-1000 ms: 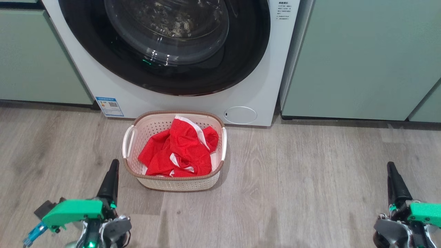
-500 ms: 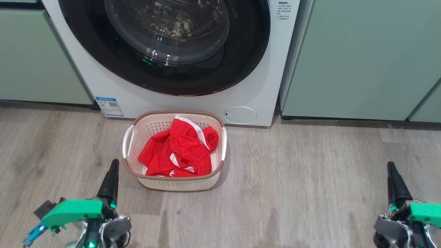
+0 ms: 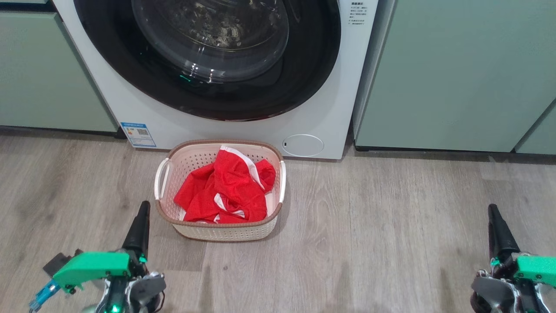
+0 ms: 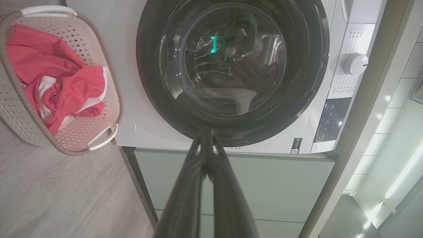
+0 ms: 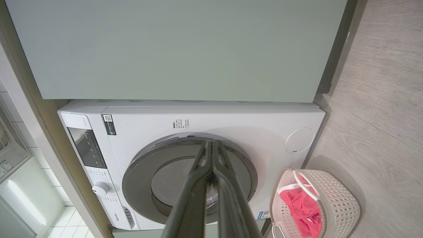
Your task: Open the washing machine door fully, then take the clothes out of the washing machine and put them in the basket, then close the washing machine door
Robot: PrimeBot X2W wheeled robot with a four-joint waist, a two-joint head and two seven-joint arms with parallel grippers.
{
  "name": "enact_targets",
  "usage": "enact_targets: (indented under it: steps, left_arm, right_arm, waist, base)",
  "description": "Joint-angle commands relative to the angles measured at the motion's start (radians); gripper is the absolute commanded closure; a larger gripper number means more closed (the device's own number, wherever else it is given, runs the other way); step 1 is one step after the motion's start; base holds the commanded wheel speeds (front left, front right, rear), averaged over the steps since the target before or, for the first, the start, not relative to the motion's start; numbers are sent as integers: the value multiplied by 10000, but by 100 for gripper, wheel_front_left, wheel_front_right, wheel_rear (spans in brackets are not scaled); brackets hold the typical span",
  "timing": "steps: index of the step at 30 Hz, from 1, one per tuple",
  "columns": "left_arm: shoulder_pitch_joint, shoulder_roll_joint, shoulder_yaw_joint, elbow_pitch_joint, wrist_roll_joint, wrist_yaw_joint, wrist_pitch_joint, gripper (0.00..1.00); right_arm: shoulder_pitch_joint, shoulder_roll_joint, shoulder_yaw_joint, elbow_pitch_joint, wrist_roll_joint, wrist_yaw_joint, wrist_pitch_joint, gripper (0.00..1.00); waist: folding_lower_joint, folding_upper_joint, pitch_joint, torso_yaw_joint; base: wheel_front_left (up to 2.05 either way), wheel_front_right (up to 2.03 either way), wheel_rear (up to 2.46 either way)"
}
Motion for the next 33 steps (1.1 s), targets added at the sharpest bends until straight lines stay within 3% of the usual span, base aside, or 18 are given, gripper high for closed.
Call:
enact_targets:
  steps: [1, 33]
  left_arm:
    - [-554, 51, 317, -357, -39, 8, 60, 100]
    - [-554, 51, 316, -357, -40, 8, 59, 100]
  right_arm:
    - [-445, -6, 195, -385, 61, -6, 58, 100]
    - [-445, -6, 196, -386, 61, -6, 57, 100]
  waist:
    - [0, 0, 0, 0]
    - [0, 0, 0, 0]
  base:
    - [0, 0, 0]
    - [0, 0, 0]
